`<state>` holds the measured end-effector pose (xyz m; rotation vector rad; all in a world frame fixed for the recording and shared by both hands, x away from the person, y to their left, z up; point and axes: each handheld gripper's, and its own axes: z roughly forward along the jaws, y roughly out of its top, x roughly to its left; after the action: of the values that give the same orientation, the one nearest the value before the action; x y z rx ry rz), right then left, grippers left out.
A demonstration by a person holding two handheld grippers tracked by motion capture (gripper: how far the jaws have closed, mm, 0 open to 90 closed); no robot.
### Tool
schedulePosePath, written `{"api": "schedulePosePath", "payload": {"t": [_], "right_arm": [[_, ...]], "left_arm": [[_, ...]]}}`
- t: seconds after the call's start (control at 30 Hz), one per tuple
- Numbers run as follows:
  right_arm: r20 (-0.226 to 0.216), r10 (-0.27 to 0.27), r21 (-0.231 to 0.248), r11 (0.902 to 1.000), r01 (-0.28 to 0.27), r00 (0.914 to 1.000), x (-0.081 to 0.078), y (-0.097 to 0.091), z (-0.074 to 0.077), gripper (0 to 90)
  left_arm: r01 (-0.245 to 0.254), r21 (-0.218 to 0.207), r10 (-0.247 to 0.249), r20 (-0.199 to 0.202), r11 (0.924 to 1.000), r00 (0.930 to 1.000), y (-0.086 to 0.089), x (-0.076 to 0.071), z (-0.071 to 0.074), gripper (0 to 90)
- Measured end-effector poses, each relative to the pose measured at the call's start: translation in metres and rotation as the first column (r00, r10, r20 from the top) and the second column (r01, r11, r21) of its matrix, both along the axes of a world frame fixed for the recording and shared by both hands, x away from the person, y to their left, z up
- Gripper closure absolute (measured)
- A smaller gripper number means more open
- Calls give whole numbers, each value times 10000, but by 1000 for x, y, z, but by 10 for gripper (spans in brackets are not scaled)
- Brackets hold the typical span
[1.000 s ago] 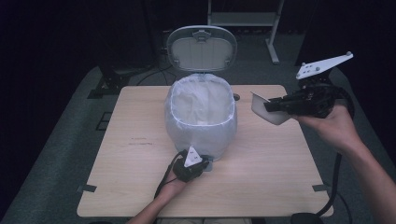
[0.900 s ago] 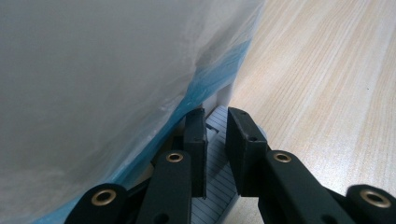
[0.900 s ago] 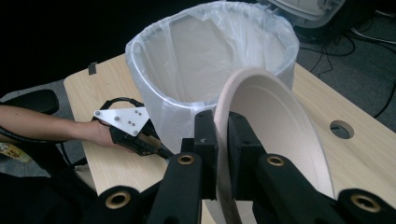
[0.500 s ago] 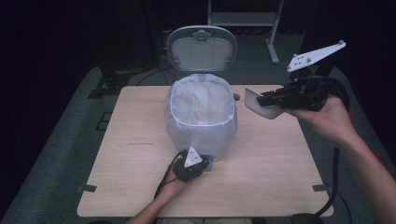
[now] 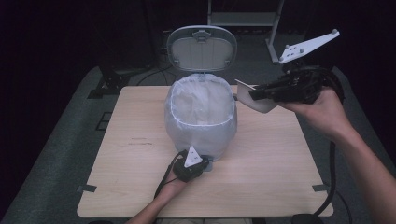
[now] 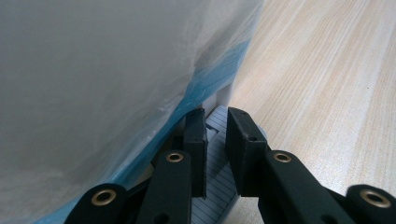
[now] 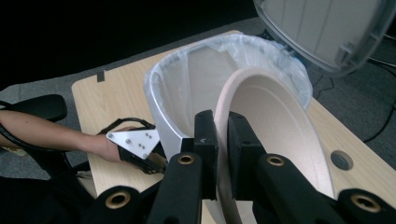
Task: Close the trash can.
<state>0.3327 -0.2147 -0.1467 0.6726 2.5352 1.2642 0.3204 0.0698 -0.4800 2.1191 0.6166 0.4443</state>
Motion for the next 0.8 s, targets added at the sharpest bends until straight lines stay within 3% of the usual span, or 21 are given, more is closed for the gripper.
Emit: {"api": "schedulePosePath", "payload": {"t": [0.33,0.8], "right_arm": [[218,425,-82,9991,-423,9989,6,24,14,833],[196,822,-230,9964,-817,9964,16,51,19,833]], "left_arm": [[-5,-42,5,-11,10000,10000,0,0,0,783],[1,2,-1,10,10000,10000,0,0,0,784]]}}
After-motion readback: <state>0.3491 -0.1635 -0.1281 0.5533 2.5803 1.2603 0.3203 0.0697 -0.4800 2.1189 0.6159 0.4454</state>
